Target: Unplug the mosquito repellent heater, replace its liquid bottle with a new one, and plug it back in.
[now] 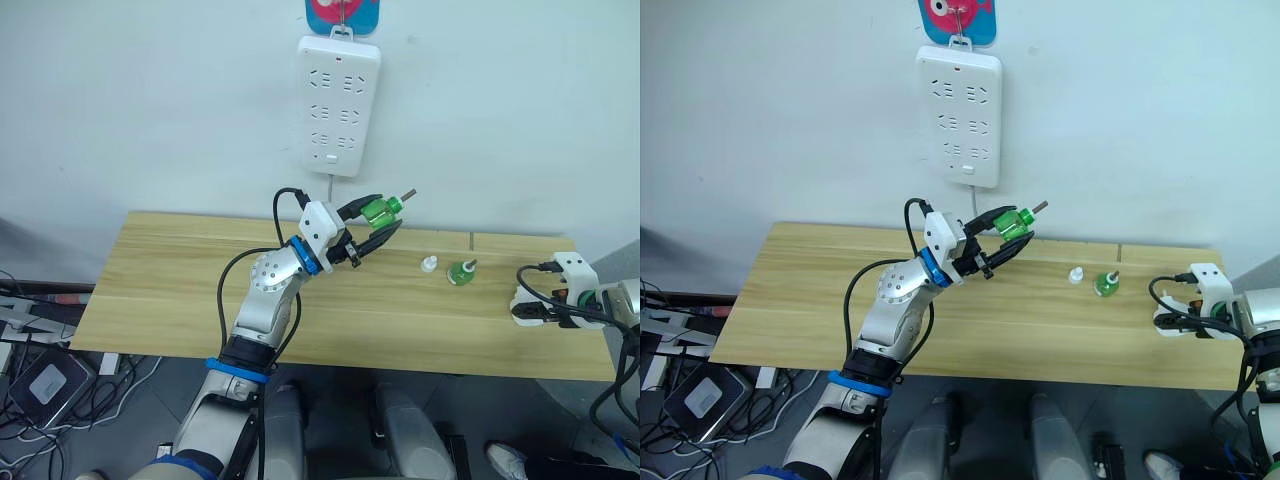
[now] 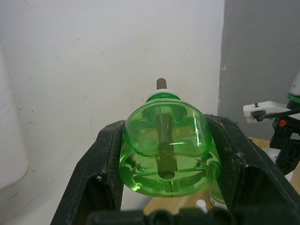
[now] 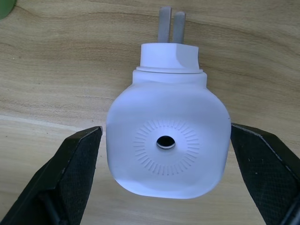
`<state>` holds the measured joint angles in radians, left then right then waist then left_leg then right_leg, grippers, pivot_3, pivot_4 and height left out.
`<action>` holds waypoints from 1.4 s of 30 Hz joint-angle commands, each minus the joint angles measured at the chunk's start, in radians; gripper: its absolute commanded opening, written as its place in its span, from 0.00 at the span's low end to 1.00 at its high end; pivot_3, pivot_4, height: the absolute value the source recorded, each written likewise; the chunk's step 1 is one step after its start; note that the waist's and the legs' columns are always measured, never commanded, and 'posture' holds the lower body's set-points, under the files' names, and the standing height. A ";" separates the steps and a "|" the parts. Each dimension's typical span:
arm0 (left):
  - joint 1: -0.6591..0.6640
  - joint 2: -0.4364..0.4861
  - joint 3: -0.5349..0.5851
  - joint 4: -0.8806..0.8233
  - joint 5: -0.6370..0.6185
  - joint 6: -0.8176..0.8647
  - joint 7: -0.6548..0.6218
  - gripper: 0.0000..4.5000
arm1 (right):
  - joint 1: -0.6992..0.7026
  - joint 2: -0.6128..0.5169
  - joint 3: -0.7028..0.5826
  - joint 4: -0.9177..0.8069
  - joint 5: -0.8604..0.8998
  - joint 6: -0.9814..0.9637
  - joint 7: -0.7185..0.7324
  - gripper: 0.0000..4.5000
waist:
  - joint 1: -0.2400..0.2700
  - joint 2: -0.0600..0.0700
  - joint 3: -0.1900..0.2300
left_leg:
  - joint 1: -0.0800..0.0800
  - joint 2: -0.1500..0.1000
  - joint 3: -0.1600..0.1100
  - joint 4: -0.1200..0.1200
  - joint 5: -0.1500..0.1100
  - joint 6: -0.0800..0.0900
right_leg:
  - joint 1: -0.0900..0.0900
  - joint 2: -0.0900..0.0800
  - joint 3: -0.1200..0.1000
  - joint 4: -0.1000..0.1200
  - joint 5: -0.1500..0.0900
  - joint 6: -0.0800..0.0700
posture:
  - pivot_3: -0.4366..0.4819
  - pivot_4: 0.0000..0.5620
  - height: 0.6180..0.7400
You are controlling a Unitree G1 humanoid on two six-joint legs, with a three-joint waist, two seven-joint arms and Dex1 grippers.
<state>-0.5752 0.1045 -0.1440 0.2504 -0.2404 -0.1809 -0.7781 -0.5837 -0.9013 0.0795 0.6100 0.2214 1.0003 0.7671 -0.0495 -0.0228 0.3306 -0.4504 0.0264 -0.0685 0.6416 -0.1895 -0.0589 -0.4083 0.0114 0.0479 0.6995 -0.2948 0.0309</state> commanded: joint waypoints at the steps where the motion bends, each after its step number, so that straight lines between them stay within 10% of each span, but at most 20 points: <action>1: -0.004 -0.009 -0.006 -0.029 -0.005 -0.010 -0.005 0.50 | -0.010 -0.017 -0.015 0.008 -0.017 -0.011 0.017 0.91 | 0.000 0.000 0.000 | 0.000 0.000 0.000 0.000 0.000 0.000 | 0.000 0.000 0.000 0.000 0.000 0.000 | 0.46 0.64 1.00; 5: -0.003 -0.009 -0.007 -0.029 -0.005 -0.009 -0.006 0.50 | -0.014 -0.012 -0.031 0.014 -0.016 -0.008 0.023 0.66 | -0.001 -0.001 0.000 | 0.000 0.000 0.000 0.000 0.000 0.000 | 0.000 0.000 0.000 0.000 0.000 0.000 | 0.46 0.64 1.00; 15: 0.024 0.005 -0.026 -0.088 -0.045 0.026 -0.070 0.50 | 0.027 -0.121 -0.114 -0.132 0.049 0.092 0.112 0.66 | 0.004 0.003 0.004 | 0.000 0.000 0.000 -0.001 0.000 0.000 | 0.001 -0.002 0.000 -0.001 0.000 0.000 | 0.44 0.62 1.00; 24: 0.059 0.098 -0.057 -0.233 -0.187 0.180 -0.289 0.50 | 0.190 -0.232 -0.465 -0.583 0.554 0.587 0.399 0.66 | -0.007 0.008 0.008 | 0.001 0.000 -0.001 -0.002 0.000 0.000 | 0.002 0.000 -0.001 -0.002 0.000 0.000 | 0.39 0.61 1.00; 38: 0.019 0.102 -0.056 -0.231 -0.251 0.265 -0.410 0.50 | 0.143 -0.297 -0.411 -0.476 1.665 0.504 -0.255 0.66 | -0.009 0.007 0.008 | -0.001 -0.001 0.002 -0.001 -0.001 0.002 | 0.002 0.000 0.001 -0.004 0.000 0.001 | 0.35 0.60 1.00; 42: 0.010 0.085 -0.060 -0.237 -0.247 0.268 -0.412 0.50 | 0.162 -0.319 -0.374 -0.517 1.751 0.442 -0.306 0.66 | -0.009 0.007 0.008 | -0.001 -0.001 0.002 0.000 -0.001 0.002 | 0.002 0.001 0.000 -0.004 -0.001 0.003 | 0.35 0.60 1.00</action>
<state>-0.5537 0.1998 -0.1917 0.0461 -0.4709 0.0890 -1.1871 -0.4190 -1.1989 -0.2861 0.1215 1.9153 1.4664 0.4690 -0.0583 -0.0162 0.3389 -0.4513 0.0250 -0.0668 0.6414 -0.1905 -0.0573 -0.4068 0.0123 0.0484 0.6953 -0.2971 0.0358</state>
